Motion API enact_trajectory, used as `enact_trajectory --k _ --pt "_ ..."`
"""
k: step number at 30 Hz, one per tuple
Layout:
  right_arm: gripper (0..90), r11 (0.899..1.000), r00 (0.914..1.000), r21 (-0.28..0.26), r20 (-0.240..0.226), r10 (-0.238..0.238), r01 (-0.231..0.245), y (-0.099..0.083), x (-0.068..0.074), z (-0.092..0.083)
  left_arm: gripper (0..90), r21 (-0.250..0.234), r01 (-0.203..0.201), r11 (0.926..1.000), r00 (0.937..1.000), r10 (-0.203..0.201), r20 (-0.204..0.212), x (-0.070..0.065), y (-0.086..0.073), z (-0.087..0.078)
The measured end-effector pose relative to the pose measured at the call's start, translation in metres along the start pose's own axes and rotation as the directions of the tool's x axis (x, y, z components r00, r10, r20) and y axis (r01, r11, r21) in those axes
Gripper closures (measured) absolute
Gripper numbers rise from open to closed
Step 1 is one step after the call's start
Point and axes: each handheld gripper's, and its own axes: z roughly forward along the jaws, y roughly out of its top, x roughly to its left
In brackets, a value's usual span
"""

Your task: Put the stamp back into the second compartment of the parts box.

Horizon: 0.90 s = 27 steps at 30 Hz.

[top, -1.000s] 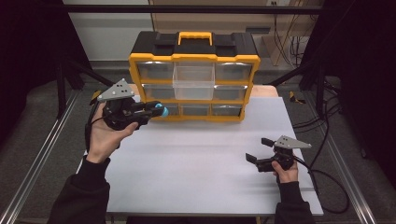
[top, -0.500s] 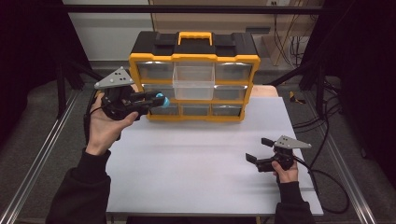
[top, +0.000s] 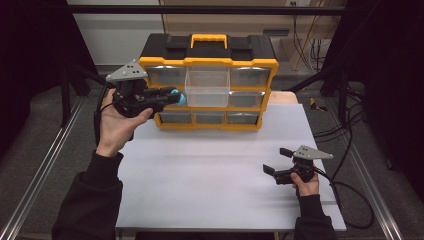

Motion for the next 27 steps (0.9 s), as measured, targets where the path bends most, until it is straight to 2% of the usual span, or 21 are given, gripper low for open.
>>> enact_trajectory --k 17,27 --pt "0.4 1.0 1.0 0.0 -0.001 0.0 0.0 0.0 0.0 0.0 72.3 0.001 -0.019 0.9998 0.9993 0.019 -0.031 0.0 0.029 0.02" --pt "0.4 1.0 1.0 -0.002 -0.002 0.0 0.0 0.0 0.0 0.0 72.3 0.022 -0.009 0.9997 0.9986 0.01 -0.051 0.011 0.036 0.037"
